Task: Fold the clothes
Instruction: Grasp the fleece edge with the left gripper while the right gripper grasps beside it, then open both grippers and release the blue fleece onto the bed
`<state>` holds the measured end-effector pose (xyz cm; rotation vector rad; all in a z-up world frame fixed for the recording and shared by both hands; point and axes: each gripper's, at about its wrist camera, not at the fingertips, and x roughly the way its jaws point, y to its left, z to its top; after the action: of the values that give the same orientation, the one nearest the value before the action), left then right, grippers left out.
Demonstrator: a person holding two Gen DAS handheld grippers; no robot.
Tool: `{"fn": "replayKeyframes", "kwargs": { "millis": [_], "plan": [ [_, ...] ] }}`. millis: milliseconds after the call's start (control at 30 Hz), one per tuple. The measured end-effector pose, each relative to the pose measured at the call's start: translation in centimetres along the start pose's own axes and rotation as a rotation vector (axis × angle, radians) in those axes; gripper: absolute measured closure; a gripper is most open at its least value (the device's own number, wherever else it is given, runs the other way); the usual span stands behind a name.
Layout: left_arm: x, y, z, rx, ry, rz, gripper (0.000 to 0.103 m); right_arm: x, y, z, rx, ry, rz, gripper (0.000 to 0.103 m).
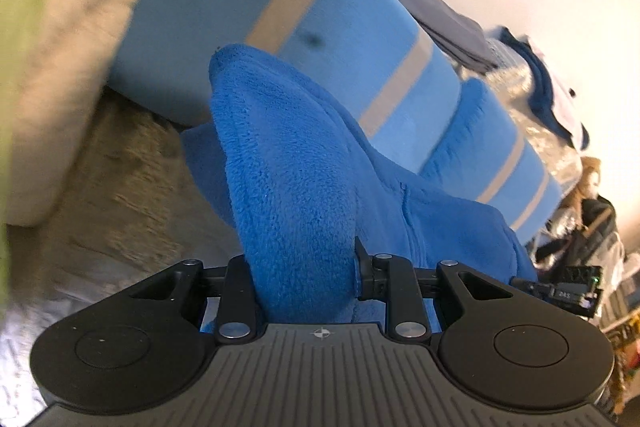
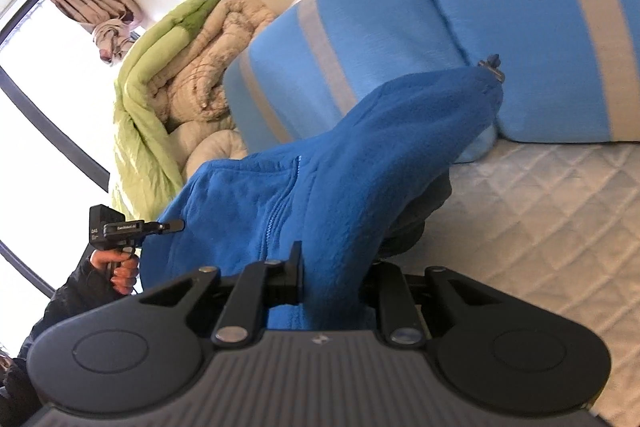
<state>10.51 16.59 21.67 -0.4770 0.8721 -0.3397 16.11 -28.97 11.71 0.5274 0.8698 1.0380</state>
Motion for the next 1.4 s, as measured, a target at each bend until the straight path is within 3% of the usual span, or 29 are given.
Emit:
{"fn": "replayKeyframes", "kwargs": {
  "millis": [67,133,167,200,233,267,300,333,433,533,667,800,933,1167,1267,1400],
  "plan": [
    [-0.6,0.2,0.6,0.008,-0.013,0.030,0.076,1.3,0.4,0.1,0.002,0.000,0.006,0.085],
    [-0.4,0.1,1.3,0.033,-0.031,0.141,0.068,2.6,0.8,0.2,0.008,-0.002,0.001,0.082],
    [-0.2,0.0,1.6,0.045,-0.041,0.206,0.063,3.2,1.0,0.2,0.006,-0.007,-0.038,0.064],
    [0.0,-0.1,1.9,0.053,-0.064,0.289,0.051,4.0,1.3,0.3,-0.025,-0.008,-0.136,0.042],
    [0.1,-0.5,2.0,0.070,-0.101,0.391,0.028,4.9,1.7,0.3,-0.061,-0.008,-0.243,0.004],
    [0.1,-0.9,2.1,0.095,-0.141,0.497,0.015,5.3,2.0,0.2,-0.095,-0.016,-0.308,0.000],
    [0.1,-1.3,2.1,0.124,-0.180,0.566,0.003,5.6,2.3,0.0,-0.129,-0.024,-0.364,0.000],
    [0.2,-1.6,1.9,0.143,-0.196,0.581,0.000,5.9,2.7,-0.2,-0.163,-0.033,-0.421,0.000],
    [0.9,-2.1,1.4,0.181,-0.150,0.564,0.000,5.8,2.4,-0.6,-0.180,-0.006,-0.454,0.000],
    [2.2,-2.8,0.3,0.234,-0.082,0.595,0.000,5.6,2.5,-0.8,-0.198,0.025,-0.507,0.000],
    [3.1,-2.8,-1.4,0.230,-0.022,0.564,0.000,4.6,2.8,-1.0,-0.199,0.059,-0.531,0.000],
    [2.8,-2.5,-2.6,0.262,0.088,0.530,0.000,3.1,3.4,-1.3,-0.230,0.101,-0.559,0.000],
    [0.9,-2.7,-2.7,0.280,0.126,0.519,0.000,1.3,4.6,-1.1,-0.271,0.130,-0.576,0.000],
    [-5.6,-3.4,-1.8,0.280,0.068,0.538,0.000,-4.8,6.7,0.9,-0.289,0.124,-0.556,0.000],
    [-8.9,-3.6,-1.3,0.251,-0.003,0.534,0.000,-8.8,7.6,1.8,-0.322,0.093,-0.580,0.000],
    [-12.8,-4.7,-0.7,0.174,-0.125,0.470,0.000,-15.0,8.0,3.6,-0.326,0.019,-0.634,0.000]
  ]
}}
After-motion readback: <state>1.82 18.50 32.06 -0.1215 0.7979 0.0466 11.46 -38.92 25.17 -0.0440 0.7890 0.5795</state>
